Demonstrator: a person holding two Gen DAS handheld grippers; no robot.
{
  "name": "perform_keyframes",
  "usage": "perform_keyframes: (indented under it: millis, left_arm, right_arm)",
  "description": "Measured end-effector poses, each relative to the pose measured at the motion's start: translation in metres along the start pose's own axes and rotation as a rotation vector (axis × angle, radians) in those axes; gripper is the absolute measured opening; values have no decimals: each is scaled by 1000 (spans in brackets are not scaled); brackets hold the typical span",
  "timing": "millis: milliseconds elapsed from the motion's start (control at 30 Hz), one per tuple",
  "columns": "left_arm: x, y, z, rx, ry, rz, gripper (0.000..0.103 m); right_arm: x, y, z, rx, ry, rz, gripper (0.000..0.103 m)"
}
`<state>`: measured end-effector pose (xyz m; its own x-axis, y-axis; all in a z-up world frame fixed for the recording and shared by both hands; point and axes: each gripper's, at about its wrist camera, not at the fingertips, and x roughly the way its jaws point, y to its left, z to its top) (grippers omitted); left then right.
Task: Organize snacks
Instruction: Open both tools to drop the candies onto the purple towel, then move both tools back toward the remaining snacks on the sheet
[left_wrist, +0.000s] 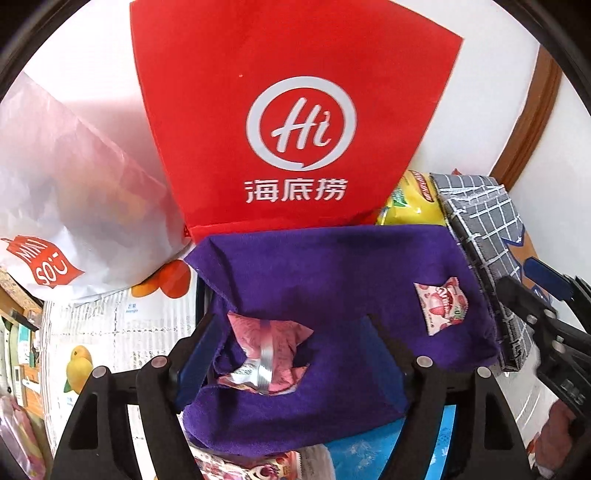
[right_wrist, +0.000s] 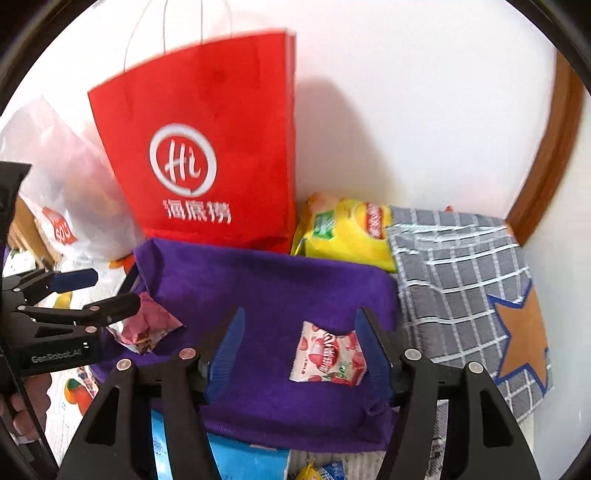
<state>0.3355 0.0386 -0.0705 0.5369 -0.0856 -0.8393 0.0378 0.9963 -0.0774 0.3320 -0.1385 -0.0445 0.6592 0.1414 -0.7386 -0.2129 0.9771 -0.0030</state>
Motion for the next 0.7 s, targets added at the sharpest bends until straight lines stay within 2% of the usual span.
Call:
perform_keyframes:
  millis: [133, 267, 433, 567, 700]
  left_arm:
    - [-11, -4, 0, 0, -20, -35, 76]
    - [-34, -12, -4, 11, -75, -78, 76]
    - [-64, -21, -7, 40, -138, -81, 76]
    - [-95, -21, -17, 28, -183, -164, 76]
    - [-116, -24, -34, 54, -206, -132, 76]
  right_arm:
    - [-29, -8, -9, 19, -42, 36, 62]
    - [-59, -14, -27, -10, -44, -26, 64]
    - [-87, -21, -58, -14, -44, -65, 65]
    - [-111, -33, -81, 54, -46, -38, 65]
    - [-123, -42, -97, 105, -30, -24, 66]
